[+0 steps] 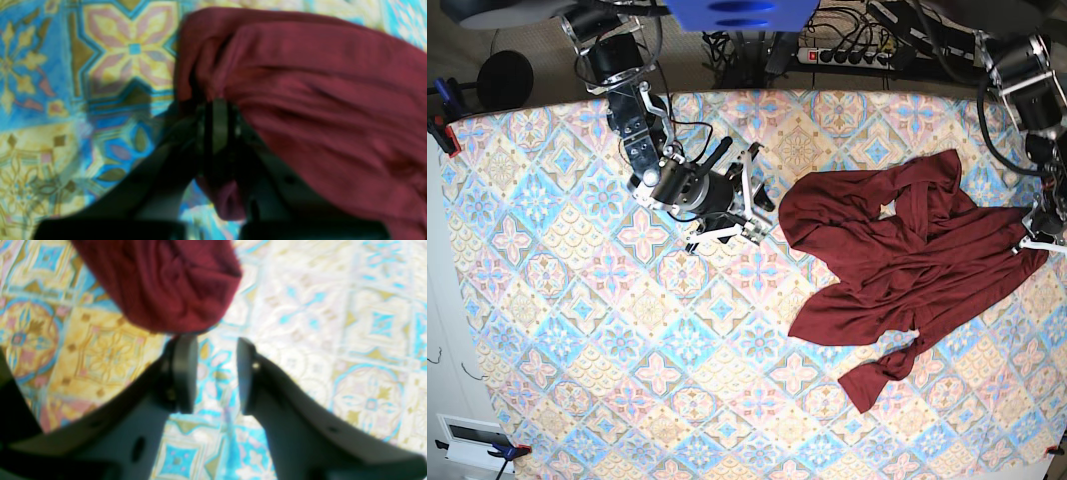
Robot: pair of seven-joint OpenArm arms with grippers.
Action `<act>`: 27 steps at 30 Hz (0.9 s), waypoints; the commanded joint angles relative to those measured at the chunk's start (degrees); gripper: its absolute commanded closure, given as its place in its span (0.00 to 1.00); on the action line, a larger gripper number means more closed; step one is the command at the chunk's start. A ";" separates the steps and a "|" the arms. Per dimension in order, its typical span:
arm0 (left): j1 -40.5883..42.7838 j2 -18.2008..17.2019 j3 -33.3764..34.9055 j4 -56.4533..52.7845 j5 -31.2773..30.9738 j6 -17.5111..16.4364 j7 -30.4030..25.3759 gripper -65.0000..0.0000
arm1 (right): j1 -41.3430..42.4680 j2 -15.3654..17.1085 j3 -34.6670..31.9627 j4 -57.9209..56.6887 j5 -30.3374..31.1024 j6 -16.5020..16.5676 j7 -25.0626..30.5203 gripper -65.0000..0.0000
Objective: Layout the t-shirt on the table in an organized manner, then fold the t-shirt properly
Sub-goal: 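Grasp the shirt with both grippers and pull it toward the table center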
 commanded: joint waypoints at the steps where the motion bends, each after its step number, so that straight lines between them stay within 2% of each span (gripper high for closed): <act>1: 0.74 -1.84 -0.38 5.36 -0.23 0.17 -1.37 1.00 | 1.05 -0.08 -0.62 1.08 0.60 -0.08 0.37 0.63; 3: 3.12 -1.57 -0.29 10.99 -0.23 0.25 -0.40 0.93 | 1.14 -0.08 -1.59 0.81 0.60 -0.08 0.20 0.59; 8: 3.29 0.45 -2.84 20.57 -0.50 0.25 9.18 0.57 | 1.14 -0.08 -1.85 -1.30 0.60 -0.08 0.46 0.58; 12: 3.38 4.32 -8.20 28.84 -0.50 -0.01 14.90 0.34 | 2.89 -0.25 -2.03 -3.76 0.52 -0.17 0.55 0.58; 16: 3.82 6.78 -9.52 38.16 -1.46 -0.01 17.62 0.31 | 6.85 -0.34 -2.03 -6.48 0.52 -0.17 0.64 0.58; 19: 3.91 7.75 -9.61 40.88 -3.22 -0.01 17.88 0.31 | 8.87 -1.31 -2.03 -9.12 0.52 -0.17 1.34 0.58; 23: 4.00 8.45 -7.94 38.86 -3.14 -0.01 18.85 0.31 | 11.24 -3.68 -2.12 -12.55 0.52 -0.17 2.31 0.58; 27: 5.76 8.54 -3.37 37.80 -3.14 -0.01 21.75 0.31 | 13.00 -3.94 -3.43 -13.78 0.52 -0.17 2.22 0.58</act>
